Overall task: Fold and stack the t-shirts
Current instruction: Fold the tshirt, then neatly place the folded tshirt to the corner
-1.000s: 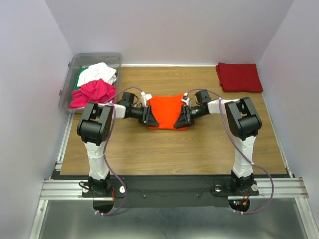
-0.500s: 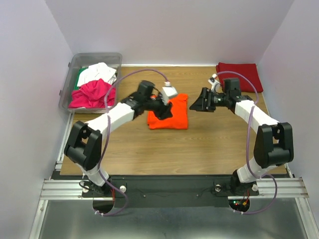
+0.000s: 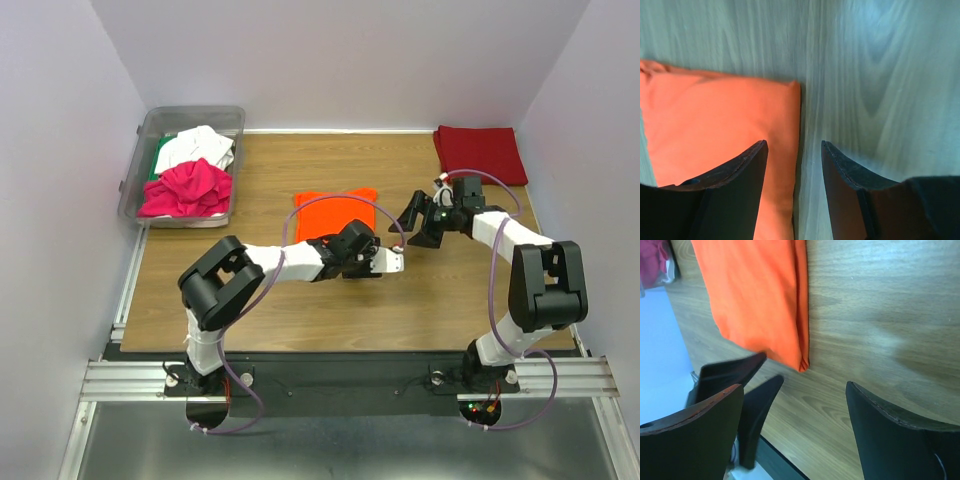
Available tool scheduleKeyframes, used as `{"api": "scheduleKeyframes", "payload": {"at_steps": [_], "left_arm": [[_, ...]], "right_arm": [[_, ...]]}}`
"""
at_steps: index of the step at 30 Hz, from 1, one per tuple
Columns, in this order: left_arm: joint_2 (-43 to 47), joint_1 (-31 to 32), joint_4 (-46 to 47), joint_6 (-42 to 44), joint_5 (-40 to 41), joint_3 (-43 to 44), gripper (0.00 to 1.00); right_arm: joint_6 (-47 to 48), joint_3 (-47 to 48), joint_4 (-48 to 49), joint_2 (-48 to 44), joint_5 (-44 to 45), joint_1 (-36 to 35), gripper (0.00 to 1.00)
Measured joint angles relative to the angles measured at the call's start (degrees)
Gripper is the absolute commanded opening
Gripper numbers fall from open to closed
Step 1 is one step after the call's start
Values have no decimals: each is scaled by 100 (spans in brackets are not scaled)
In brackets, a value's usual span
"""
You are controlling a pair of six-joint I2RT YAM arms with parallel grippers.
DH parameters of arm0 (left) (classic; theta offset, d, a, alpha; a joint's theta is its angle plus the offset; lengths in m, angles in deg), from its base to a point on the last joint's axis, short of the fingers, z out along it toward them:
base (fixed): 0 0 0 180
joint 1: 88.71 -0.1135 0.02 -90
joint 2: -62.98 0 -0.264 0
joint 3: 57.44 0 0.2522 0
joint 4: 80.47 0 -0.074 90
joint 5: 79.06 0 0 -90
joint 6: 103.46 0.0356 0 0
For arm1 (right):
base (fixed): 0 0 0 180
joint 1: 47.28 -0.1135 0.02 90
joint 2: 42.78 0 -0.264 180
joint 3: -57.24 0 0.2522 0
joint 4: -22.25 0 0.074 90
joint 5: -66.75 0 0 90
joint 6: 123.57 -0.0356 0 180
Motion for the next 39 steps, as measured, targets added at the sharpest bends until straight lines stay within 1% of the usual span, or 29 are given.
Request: {"api": "scheduleKeyframes", "payload": {"at_steps": [4, 6, 7, 9, 10, 12, 16, 19, 22, 26, 27, 28, 31, 34, 39], "left_arm": [[-304, 0, 411, 293, 396, -55, 58], [-378, 0, 551, 391, 516, -55, 53], [-426, 0, 699, 424, 588, -52, 39], [-511, 0, 817, 507, 638, -50, 21], [-546, 0, 822, 507, 654, -50, 6], [-560, -33, 822, 466, 599, -46, 0], [-511, -238, 678, 221, 74, 57, 0], [-404, -461, 501, -24, -293, 146, 0], [-275, -636, 321, -229, -575, 260, 0], [-221, -680, 153, -426, -822, 483, 0], [-216, -678, 116, -466, -868, 514, 0], [-214, -678, 96, -533, -942, 538, 0], [-214, -678, 26, -658, -1049, 601, 0], [-216, -678, -44, -793, -1132, 695, 0], [-216, -678, -101, -981, -1252, 879, 0]], "right_arm": [[-186, -160, 118, -2, 33, 0, 89], [-302, -258, 203, -2, 42, 0, 90], [-387, -352, 293, -2, 42, 0, 90], [-531, -476, 393, 2, 31, 0, 91], [-623, -544, 487, 9, 17, 0, 91], [-848, -669, 774, 76, -48, 0, 91], [-1368, -973, 1528, 275, -170, -44, 91], [-1884, -1213, 2378, 450, -192, -153, 91], [-2376, -1235, 3104, 675, -192, -446, 91], [-2776, -1196, 3751, 981, -151, -822, 89], [-2848, -1158, 3862, 1056, -122, -892, 87], [-2929, -1115, 3965, 1121, -79, -940, 83], [-3152, -966, 4159, 1344, 59, -1029, 79], [-3423, -798, 4328, 1561, 282, -1088, 73], [-3648, -629, 4385, 1696, 809, -1121, 70]]}}
